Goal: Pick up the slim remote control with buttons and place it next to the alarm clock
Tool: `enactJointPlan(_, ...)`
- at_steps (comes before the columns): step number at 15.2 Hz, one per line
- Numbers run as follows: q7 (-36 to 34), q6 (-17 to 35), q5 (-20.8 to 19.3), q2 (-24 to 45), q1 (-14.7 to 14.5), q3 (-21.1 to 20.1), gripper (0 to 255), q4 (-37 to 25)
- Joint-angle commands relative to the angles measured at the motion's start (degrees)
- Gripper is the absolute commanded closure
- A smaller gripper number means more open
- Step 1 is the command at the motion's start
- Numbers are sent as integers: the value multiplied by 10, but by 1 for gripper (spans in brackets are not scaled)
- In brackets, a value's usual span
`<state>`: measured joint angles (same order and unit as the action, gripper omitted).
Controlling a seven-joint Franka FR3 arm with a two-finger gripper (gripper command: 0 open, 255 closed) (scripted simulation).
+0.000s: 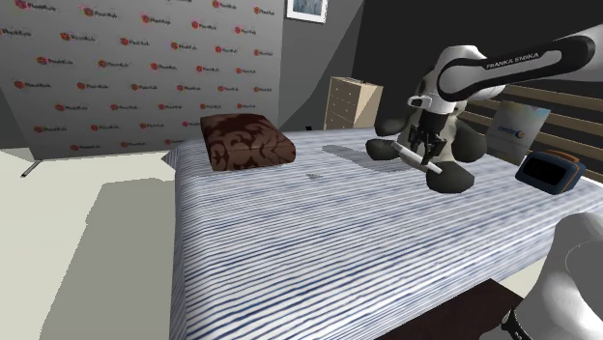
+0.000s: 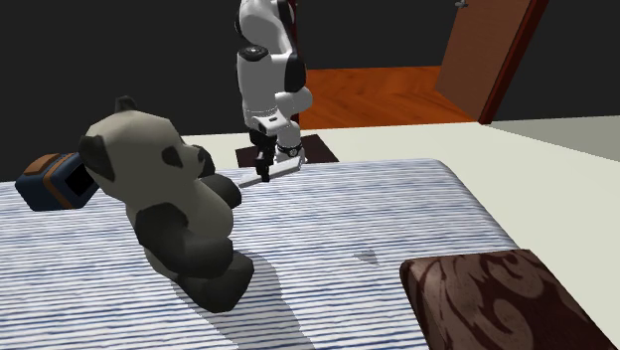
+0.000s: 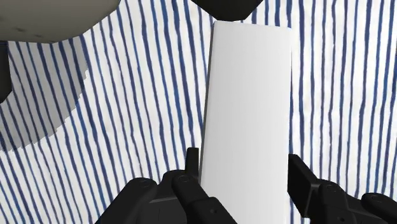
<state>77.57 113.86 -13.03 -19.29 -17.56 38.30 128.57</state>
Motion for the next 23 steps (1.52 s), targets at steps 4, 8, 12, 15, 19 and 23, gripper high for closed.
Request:
enactJointPlan(4, -1, -40, 1, -8, -1, -8, 255, -33)
enactJointPlan(8, -2, -71, 2, -12, -2, -14, 255, -60)
enactJointPlan(12, -1, -102, 4, -15, -3, -19, 255, -88)
enactJointPlan(15, 0, -122, 6, -15, -4, -22, 255, -108)
enactJointPlan(19, 50, -126, -10, -25, 16, 13, 255, -110)
enactJointPlan(23, 105, -128, -20, -25, 32, 53, 255, -122)
